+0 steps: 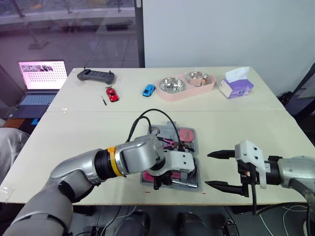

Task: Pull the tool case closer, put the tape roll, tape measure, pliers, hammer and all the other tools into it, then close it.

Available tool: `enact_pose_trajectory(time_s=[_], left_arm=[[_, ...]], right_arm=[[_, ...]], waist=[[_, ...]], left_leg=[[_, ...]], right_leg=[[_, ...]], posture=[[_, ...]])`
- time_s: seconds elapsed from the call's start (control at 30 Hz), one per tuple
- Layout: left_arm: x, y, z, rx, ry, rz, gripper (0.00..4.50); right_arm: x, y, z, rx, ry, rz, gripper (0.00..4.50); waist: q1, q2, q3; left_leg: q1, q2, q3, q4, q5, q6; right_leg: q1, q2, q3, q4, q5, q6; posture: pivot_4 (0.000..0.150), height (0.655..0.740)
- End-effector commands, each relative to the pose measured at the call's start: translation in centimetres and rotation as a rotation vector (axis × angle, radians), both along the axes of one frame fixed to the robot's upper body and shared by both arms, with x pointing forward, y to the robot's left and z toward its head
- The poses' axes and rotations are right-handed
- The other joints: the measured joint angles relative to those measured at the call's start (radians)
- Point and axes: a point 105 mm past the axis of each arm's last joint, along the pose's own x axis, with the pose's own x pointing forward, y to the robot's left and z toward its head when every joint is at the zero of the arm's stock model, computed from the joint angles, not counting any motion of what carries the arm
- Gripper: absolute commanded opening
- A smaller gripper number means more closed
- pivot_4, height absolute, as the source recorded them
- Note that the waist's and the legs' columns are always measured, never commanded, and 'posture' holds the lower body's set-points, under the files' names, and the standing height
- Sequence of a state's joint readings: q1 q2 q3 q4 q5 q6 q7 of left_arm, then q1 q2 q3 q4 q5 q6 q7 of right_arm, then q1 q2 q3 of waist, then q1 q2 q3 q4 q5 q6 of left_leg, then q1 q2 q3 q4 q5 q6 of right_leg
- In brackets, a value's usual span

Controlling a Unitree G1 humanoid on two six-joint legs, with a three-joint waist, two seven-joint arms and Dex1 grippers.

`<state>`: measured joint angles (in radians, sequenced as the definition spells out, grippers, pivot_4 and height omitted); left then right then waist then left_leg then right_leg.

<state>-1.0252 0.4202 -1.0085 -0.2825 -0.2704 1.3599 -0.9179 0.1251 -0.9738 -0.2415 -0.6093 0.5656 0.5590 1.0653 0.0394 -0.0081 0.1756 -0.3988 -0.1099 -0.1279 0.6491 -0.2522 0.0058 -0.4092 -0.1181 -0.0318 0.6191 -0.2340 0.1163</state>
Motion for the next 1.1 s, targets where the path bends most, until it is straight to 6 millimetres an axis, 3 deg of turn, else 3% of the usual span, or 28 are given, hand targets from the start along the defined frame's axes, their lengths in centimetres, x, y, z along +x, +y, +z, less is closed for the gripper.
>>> enact_pose_trajectory(time_s=[0.03, 0.6, 1.1], left_arm=[[0.0, -0.2, -0.3, 0.003, -0.012, 0.002, 0.52], [0.2, -1.3, -1.8, -0.024, -0.054, -0.033, 0.52], [0.3, -1.9, -0.9, -0.064, -0.077, -0.075, 0.52]], right_arm=[[-0.4, 0.5, 0.7, 0.008, -0.030, 0.020, 4.50], [-0.4, 0.0, 0.6, -0.002, -0.031, -0.020, 4.50], [-0.6, 0.1, 0.3, -0.008, -0.021, -0.027, 4.50]], waist=[[0.000, 0.000, 0.000], [0.002, 0.000, 0.000], [0.002, 0.000, 0.000]], left_leg=[[0.000, 0.000, 0.000, 0.000, 0.000, 0.000], [0.000, -0.001, 0.000, 0.001, 0.000, 0.000], [0.000, -0.001, 0.000, 0.001, 0.000, 0.000]], right_leg=[[0.000, 0.000, 0.000, 0.000, 0.000, 0.000], [0.001, -0.001, 0.000, 0.000, 0.000, 0.000], [0.001, -0.001, 0.000, 0.000, 0.000, 0.000]], posture=[[0.150, 0.7400], [0.150, 0.7400], [0.150, 0.7400]])
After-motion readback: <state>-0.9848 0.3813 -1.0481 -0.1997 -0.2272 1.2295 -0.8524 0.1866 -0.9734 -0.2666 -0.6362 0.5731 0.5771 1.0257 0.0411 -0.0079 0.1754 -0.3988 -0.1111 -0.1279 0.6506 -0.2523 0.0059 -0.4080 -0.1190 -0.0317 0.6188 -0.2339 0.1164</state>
